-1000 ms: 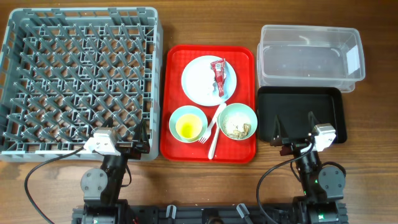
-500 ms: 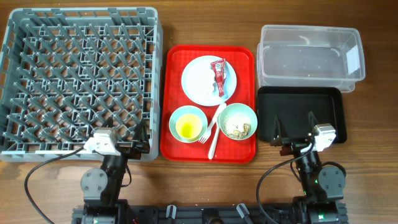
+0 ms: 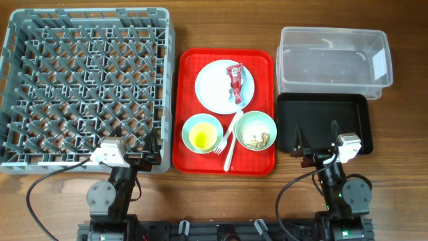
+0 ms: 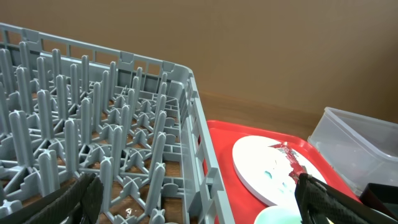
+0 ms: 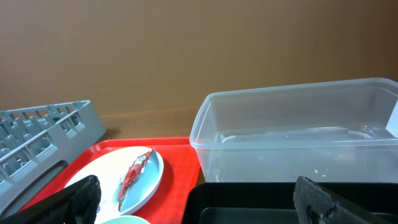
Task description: Sort waste into correct bins and load items into the dishwasher rack
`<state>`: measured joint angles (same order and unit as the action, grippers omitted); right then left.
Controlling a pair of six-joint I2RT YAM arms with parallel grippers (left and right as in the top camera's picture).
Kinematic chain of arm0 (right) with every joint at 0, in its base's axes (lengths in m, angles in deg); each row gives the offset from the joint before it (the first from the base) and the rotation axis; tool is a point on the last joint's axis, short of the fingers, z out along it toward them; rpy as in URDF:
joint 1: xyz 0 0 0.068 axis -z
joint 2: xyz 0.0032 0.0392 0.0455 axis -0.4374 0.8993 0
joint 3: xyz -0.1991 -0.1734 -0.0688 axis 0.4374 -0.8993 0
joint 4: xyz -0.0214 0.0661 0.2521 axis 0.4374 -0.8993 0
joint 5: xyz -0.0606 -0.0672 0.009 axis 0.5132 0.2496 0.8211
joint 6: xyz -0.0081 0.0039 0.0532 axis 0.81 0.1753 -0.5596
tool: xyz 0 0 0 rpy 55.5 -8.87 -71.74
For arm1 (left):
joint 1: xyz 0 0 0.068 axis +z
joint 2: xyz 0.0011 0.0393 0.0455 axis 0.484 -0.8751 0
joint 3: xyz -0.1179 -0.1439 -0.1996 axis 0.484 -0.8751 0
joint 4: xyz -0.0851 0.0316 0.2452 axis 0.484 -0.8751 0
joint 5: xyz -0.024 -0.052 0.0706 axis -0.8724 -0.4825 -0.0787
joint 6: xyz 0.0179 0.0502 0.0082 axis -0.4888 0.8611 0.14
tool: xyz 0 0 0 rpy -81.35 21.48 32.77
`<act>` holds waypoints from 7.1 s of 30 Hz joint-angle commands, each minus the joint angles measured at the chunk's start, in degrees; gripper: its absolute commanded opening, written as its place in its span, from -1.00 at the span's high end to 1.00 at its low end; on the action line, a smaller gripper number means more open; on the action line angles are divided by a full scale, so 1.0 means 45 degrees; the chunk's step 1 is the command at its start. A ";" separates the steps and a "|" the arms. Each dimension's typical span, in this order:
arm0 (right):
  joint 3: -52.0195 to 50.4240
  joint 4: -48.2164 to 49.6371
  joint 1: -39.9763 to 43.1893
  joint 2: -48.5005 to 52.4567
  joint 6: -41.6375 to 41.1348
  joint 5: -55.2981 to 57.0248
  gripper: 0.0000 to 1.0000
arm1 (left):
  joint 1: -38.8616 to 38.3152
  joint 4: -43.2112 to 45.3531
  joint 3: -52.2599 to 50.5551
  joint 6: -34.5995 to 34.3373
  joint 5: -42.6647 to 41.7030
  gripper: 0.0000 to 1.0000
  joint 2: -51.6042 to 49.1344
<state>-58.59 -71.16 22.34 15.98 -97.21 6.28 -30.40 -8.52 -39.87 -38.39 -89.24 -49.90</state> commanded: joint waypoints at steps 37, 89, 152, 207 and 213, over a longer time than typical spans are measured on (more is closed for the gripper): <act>0.4896 -0.4726 -0.0044 0.4571 -0.0733 -0.2045 -0.99 | -0.0068 -0.6037 0.5989 -0.0073 0.0214 -1.00 -0.5236; 2.1886 -1.0044 -0.5484 2.5631 -0.0452 -0.0194 -0.65 | -0.0068 -0.9690 0.9360 -0.0068 -0.0738 -1.00 -0.9656; 2.1643 -1.1166 -0.2118 2.2775 -0.0408 -0.2055 -0.54 | -0.0068 -0.9685 0.9360 -0.0068 -0.0738 -1.00 -0.9656; 2.1415 -1.2575 0.0539 2.2649 -0.4653 0.1098 -0.75 | -0.0068 -0.9685 0.9355 -0.0068 -0.0738 -1.00 -0.9661; 2.1352 -1.5217 0.0034 2.0482 -0.3376 0.0471 -0.80 | -0.0068 -0.9685 0.9360 -0.0068 -0.0738 -1.00 -0.9661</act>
<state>37.77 -135.53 24.55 114.51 -117.19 10.55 -30.40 -52.27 1.07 -38.58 -91.84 -93.62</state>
